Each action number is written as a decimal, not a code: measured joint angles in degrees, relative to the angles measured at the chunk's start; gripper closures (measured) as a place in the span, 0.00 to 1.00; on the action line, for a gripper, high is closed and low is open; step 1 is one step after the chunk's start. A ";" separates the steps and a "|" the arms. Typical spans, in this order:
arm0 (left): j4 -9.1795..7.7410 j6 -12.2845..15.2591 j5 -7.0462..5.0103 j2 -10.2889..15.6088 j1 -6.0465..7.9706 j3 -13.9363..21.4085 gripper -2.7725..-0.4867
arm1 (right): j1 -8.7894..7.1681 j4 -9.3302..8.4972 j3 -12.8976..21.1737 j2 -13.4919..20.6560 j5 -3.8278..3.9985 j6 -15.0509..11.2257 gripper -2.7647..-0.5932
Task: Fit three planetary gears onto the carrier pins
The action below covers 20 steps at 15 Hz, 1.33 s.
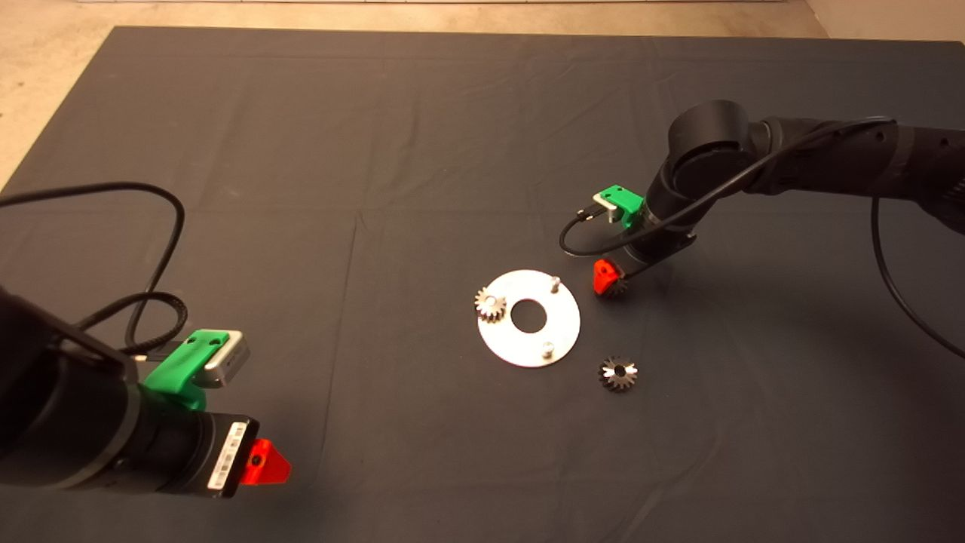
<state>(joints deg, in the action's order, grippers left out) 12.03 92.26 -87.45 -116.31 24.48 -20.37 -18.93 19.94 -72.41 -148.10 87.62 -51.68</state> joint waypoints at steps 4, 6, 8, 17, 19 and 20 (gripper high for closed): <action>0.00 0.00 0.02 0.00 0.00 0.01 0.13 | 0.05 0.06 -0.79 -0.55 -0.02 0.00 0.01; 0.00 0.00 0.02 0.00 0.00 0.01 0.13 | 0.05 0.11 -0.94 -0.71 -0.02 -0.02 0.03; 0.00 0.00 0.02 0.00 0.00 0.04 0.13 | 0.06 0.17 -1.12 -0.96 0.00 -0.02 0.03; -0.02 0.00 0.02 0.13 0.00 0.28 0.13 | 0.06 0.17 -2.15 -1.45 -0.36 -0.25 0.16; 0.00 0.00 0.02 0.16 0.00 0.28 0.13 | 0.13 0.17 -2.17 -1.45 -0.45 -0.26 0.22; -0.02 0.00 0.02 0.21 0.00 0.28 0.13 | 0.33 0.19 -2.17 -1.46 -0.55 -0.29 0.24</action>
<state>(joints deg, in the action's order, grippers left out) 12.01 92.26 -87.43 -116.10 24.48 -20.09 -18.60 20.13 -74.58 -149.57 87.07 -51.97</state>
